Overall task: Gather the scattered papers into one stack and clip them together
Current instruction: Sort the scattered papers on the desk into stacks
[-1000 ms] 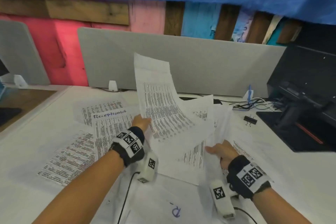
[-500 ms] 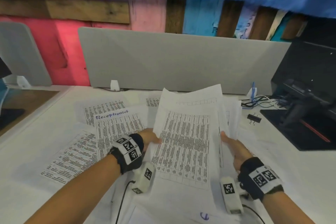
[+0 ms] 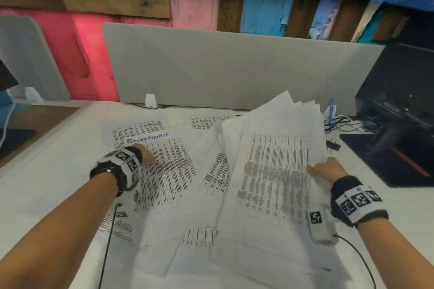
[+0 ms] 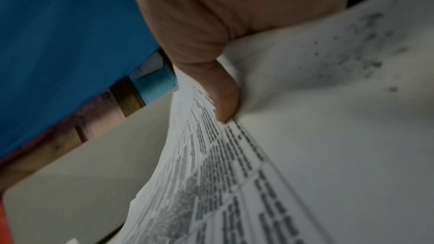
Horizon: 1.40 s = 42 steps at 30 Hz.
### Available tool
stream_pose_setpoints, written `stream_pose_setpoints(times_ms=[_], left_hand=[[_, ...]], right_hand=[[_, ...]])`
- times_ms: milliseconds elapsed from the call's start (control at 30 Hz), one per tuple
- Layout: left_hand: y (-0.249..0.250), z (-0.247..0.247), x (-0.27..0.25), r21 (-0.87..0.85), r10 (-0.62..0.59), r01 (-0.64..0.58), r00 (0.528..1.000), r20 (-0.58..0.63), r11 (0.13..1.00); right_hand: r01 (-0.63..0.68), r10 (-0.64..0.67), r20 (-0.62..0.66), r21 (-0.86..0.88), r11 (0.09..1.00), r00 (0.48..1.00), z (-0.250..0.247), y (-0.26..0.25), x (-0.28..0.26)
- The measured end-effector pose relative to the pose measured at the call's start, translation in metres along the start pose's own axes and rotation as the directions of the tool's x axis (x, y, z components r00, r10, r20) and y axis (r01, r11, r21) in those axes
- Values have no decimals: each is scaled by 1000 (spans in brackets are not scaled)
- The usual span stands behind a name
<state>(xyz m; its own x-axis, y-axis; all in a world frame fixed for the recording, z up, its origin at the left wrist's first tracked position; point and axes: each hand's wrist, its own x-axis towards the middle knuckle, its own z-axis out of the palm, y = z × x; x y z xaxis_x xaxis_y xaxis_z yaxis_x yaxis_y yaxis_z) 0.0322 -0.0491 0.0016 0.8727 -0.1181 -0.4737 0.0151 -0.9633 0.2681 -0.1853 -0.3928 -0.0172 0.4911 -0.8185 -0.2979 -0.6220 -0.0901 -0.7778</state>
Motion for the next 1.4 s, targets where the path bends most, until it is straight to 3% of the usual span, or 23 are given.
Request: stream_pose_setpoints(times_ms=[133,333,633,700,833,900,1167,1233,1300,1367,1400], left_hand=[[-6,-4,0,-34,-46,46,999,-13,998],[6,10,3,-103,-65,56,995,-78,993],[-15,2,12,-461,14,52,990,140,886],[-24,-7,10,-411,-18,70,991,130,909],[-46,-22,5,-200,-99,89,994,-42,976],[-54,-22,5,-134,-120,114,992,-44,984],[-37,0,27,-318,36,-67,994,-101,946],[-39,2,42,-295,-11,-31,990,-141,955],[-54,11,67,-157,-100,70,976,-192,985],[-78,24,133,-22,-123,122,969,-214,992],[-81,28,143,49,-110,122,972,-206,991]], right_hand=[[-10,16,38,-170,985,999,10,-2,-9],[21,2,134,-166,986,991,37,-13,-24],[-39,42,154,-20,999,987,45,-16,-23],[-55,58,163,-23,998,985,40,-14,-19],[-51,59,129,-60,997,990,27,-13,-14],[-26,33,115,-60,998,993,22,-13,-11],[-4,74,226,-298,955,971,39,-8,-7],[-4,72,226,-286,958,971,42,-10,-12],[-19,67,204,-232,972,977,41,-10,-14],[-22,49,178,-152,988,983,40,-9,-12],[-19,38,165,-118,993,986,39,-8,-12]])
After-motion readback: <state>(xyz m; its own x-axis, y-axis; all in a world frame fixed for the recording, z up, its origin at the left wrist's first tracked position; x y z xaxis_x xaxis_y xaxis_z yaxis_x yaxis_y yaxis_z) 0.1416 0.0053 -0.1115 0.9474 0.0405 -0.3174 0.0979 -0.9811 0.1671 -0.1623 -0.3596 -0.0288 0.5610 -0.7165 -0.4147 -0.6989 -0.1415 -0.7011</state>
